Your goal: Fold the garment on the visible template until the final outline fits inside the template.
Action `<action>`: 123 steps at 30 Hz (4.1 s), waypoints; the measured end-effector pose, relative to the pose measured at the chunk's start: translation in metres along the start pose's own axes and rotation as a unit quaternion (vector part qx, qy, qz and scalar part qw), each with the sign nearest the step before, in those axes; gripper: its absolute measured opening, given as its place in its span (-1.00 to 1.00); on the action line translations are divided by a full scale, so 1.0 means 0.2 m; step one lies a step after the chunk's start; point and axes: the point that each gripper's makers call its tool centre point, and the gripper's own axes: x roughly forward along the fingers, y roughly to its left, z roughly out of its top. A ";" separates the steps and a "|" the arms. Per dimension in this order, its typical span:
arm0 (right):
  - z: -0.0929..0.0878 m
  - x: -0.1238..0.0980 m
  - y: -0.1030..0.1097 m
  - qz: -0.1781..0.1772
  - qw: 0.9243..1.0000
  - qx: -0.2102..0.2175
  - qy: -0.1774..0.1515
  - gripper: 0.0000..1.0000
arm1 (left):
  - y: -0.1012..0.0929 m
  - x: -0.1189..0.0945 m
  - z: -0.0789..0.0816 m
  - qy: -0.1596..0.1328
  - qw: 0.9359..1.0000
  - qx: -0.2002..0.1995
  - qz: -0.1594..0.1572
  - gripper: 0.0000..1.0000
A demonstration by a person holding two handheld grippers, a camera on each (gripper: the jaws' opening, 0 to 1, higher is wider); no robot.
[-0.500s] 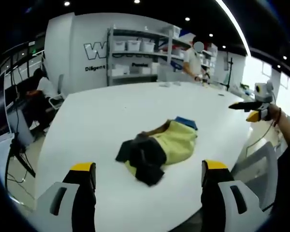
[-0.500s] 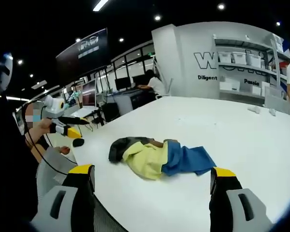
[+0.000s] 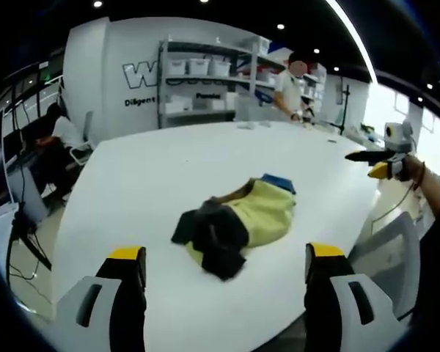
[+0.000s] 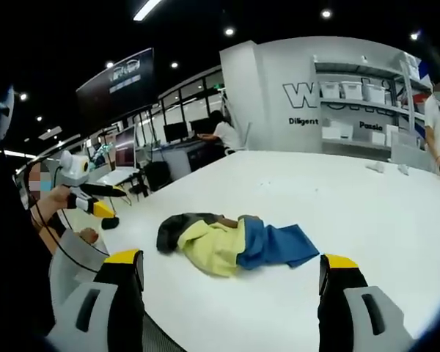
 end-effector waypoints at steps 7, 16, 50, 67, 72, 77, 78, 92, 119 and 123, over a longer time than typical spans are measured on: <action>-0.02 0.00 0.04 0.008 1.000 -0.017 0.016 0.98 | 0.04 0.00 0.03 -0.015 1.000 -0.008 0.017 0.73; -0.01 0.02 0.03 0.008 1.000 -0.019 0.019 0.98 | 0.04 0.00 0.01 -0.005 1.000 -0.020 0.023 0.82; -0.03 0.03 0.00 0.008 0.999 -0.024 0.024 0.98 | 0.07 0.00 0.02 -0.014 0.999 -0.027 0.029 0.98; 0.00 0.07 -0.03 0.007 0.999 -0.036 0.026 0.98 | 0.10 0.02 0.04 -0.017 0.999 -0.029 0.034 0.92; 0.00 0.11 -0.03 0.017 0.999 -0.035 0.027 0.98 | 0.10 0.06 0.03 -0.012 0.999 -0.027 0.030 0.87; 0.03 0.18 -0.04 0.028 0.999 -0.038 0.023 0.94 | 0.12 0.11 0.01 0.004 0.999 -0.026 0.033 0.78; 0.03 0.20 -0.04 0.034 0.999 -0.033 0.020 0.93 | 0.12 0.12 0.01 0.007 0.999 -0.021 0.036 0.77; -0.05 0.44 -0.15 0.049 0.998 -0.013 0.043 0.59 | 0.11 0.33 0.03 -0.009 0.998 -0.064 0.005 0.44; -0.28 0.83 -0.33 0.041 0.996 0.062 0.048 -0.12 | 0.09 0.62 -0.20 0.077 0.994 -0.076 -0.022 -0.32; -0.30 0.85 -0.30 0.055 0.995 0.075 0.041 -0.34 | 0.09 0.63 -0.23 0.081 0.993 -0.079 -0.029 -0.64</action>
